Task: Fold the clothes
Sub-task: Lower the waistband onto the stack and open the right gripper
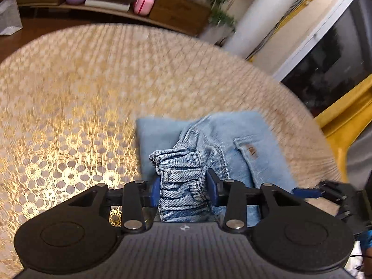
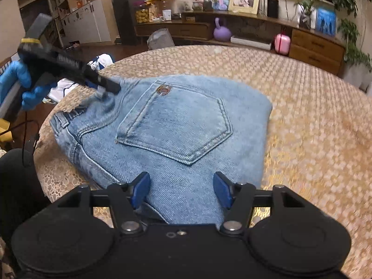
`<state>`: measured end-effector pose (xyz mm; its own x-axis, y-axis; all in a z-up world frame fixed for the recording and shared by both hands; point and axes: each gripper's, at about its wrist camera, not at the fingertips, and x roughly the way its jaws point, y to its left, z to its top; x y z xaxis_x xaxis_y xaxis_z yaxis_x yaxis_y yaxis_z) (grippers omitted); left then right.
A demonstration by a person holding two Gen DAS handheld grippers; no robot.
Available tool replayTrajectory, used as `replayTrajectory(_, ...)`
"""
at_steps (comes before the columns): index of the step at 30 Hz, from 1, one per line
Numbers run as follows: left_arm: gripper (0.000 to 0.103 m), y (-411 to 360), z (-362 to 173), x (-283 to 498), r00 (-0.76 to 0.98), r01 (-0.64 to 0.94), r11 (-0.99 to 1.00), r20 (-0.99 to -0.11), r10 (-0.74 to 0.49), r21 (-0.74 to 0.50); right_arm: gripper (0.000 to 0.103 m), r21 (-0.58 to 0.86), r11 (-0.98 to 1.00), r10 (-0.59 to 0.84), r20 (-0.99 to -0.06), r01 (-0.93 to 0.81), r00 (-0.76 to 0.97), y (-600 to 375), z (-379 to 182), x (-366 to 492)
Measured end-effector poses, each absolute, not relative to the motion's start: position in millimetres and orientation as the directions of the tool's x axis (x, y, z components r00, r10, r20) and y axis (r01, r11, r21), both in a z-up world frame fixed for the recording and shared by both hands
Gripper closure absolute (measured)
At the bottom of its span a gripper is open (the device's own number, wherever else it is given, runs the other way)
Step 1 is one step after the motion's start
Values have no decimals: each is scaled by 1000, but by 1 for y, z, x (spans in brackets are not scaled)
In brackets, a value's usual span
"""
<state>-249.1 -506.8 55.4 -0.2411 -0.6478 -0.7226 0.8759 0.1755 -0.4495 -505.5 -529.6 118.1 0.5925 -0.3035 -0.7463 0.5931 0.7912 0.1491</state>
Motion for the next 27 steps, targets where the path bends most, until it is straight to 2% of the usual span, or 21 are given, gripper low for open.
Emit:
replayTrajectory(4,59,-503,68,-250,-209,903,152,-719,-663,-402,0,166,780,-284,-765,603,578,-535,123,-508)
replayTrajectory(6,44,-499,79,-250,-191,917,135,-712,-676,-374,0,132,784,-318,-755,607,574,-534,138,-512)
replayTrajectory(9,28,-487,103,-253,-177,939,81,-673,-719,-334,0,106,777,-363,-729,620,580,-533,156,-522)
replayTrajectory(14,26,-468,114,-288,-316,932,-104,-640,-701,-347,0,104,771,-347,-760,629,550,-530,149,-529)
replayTrajectory(20,26,-464,84,-301,-318,934,-104,-664,-677,-341,0,131,751,-314,-791,647,525,-516,128,-539)
replayTrajectory(23,26,-462,69,-307,-319,935,-105,-676,-664,-338,0,92,725,-322,-831,683,454,-515,109,-540)
replayTrajectory(27,26,-460,58,-317,-302,946,-112,-699,-648,-305,0,103,736,-308,-829,669,467,-510,111,-543)
